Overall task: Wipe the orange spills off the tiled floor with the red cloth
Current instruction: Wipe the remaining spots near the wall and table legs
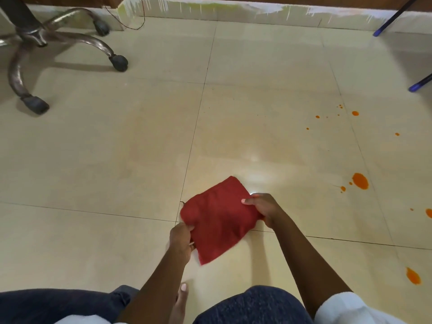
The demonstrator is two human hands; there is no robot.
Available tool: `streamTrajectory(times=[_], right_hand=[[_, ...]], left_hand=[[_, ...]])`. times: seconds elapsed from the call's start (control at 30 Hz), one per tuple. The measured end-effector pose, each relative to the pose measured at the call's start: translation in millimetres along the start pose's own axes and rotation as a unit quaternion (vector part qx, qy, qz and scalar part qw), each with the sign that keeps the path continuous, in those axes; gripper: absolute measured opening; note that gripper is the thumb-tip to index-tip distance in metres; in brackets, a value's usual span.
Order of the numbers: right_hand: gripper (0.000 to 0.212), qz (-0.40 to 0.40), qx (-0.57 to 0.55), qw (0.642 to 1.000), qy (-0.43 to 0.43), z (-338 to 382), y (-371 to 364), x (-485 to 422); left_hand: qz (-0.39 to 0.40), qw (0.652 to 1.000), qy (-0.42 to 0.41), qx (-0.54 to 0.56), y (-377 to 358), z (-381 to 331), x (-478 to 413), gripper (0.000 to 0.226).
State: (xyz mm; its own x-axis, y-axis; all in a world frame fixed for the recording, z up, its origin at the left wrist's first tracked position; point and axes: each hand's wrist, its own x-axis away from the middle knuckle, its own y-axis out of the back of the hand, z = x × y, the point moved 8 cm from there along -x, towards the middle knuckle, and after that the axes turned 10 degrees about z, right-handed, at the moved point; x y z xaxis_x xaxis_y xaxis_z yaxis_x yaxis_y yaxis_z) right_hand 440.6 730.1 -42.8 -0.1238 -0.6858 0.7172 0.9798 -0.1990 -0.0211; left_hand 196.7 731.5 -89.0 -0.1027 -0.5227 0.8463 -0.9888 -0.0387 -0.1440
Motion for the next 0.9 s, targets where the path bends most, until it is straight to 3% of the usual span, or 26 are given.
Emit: streamTrajectory(times=[0.13,0.23,0.3,0.4,0.47,0.57,0.63,0.7,0.8,0.83,0.9], right_hand=[[0.010,-0.029,0.060,0.983,0.171,84,12,39],[0.006,-0.008,0.211,0.945,0.249,141,3,79],[0.015,-0.017,0.355,0.894,0.274,157,-7,96],[0.027,0.017,0.617,0.749,0.239,122,-40,84],[0.036,0.068,0.663,0.725,0.175,63,-53,59],[0.039,0.129,0.637,0.751,0.116,-13,-62,41],[0.036,0.150,0.592,0.786,0.101,-37,-59,42],[0.030,0.138,0.525,0.835,0.091,-35,-45,45],[0.018,0.059,0.345,0.933,0.086,-4,3,44],[0.017,0.003,0.325,0.940,0.099,11,23,42],[0.019,-0.148,0.388,0.899,0.138,39,56,43]], left_hand=[[0.057,0.998,-0.034,-0.018,-33,-17,-2,0.016],[0.131,0.990,-0.051,0.013,-73,-36,1,0.008],[0.204,0.975,-0.047,0.071,-98,-51,7,0.016],[0.266,0.955,-0.038,0.126,-112,-68,13,0.044],[0.261,0.960,-0.015,0.105,-103,-61,10,0.055],[0.227,0.974,0.014,-0.022,-83,-27,8,0.037],[0.121,0.980,-0.013,-0.160,-55,-16,-1,0.022],[0.039,0.975,-0.067,-0.208,-39,-22,-2,0.038],[0.056,0.968,-0.155,-0.191,-63,-50,10,0.027],[0.079,0.966,-0.169,-0.180,-78,-59,12,0.019],[0.102,0.964,-0.184,-0.162,-102,-77,14,0.019]])
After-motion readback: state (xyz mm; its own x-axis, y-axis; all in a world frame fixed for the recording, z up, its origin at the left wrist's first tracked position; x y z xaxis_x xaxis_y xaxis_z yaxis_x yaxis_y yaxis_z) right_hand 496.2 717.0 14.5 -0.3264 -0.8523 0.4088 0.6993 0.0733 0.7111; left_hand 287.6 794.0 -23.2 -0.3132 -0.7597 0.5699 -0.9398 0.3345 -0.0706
